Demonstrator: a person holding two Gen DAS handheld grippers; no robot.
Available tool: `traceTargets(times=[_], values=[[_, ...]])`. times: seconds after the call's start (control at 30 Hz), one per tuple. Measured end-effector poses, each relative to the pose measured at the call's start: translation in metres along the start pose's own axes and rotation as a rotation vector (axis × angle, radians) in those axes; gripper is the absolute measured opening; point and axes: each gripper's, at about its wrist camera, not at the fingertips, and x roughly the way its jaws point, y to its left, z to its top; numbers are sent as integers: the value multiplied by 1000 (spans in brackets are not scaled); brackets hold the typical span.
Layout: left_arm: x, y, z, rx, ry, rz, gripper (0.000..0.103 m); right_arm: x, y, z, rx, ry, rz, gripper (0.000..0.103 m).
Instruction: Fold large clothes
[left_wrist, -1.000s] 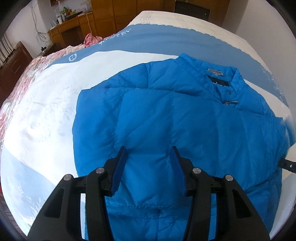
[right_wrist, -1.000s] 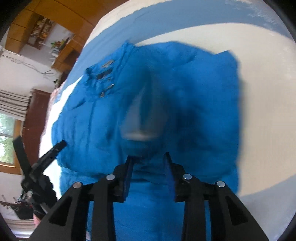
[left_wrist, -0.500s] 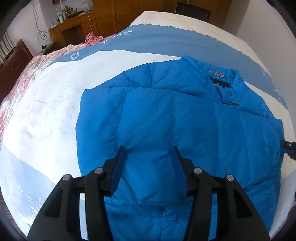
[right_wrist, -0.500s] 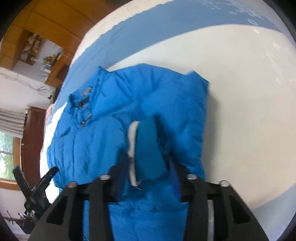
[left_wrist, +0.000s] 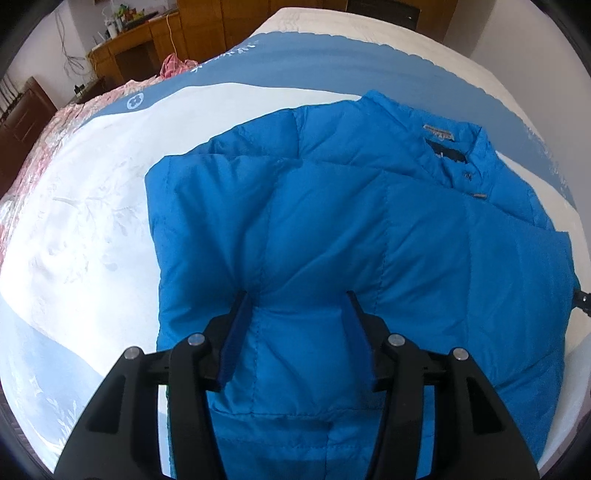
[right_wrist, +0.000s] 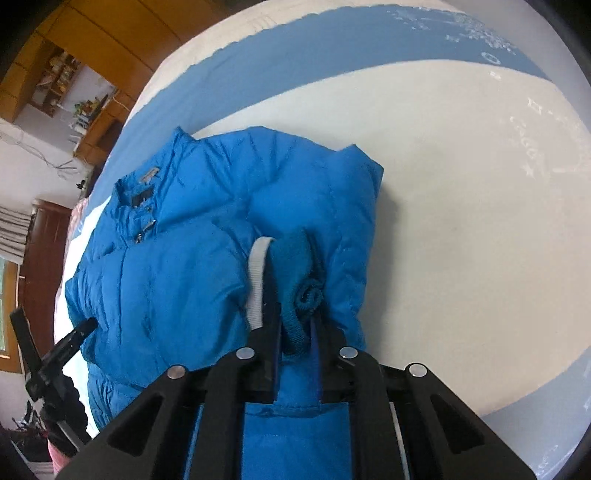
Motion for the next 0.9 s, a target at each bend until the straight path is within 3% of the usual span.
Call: traceTargets(times=[0.17,0.27,0.53,0.73,0.9], values=[[-31,-5,3,4,-73,-17,51,-37,23,1,-61,-133,-85,23],[-34,-20,8,37,-83,-29,52,-32,38,9,-86,-106,-24,23],[9,-33,9,73,-28,2,52,26,39,9,-93,-13,-69,20],[-5,-32,6,65,-37,10,52,5,47,2,-124,-46,-59,23],[-32,-38,-18,92,-81,-20,54,-7,66,-21,-193,-55,-30,23]])
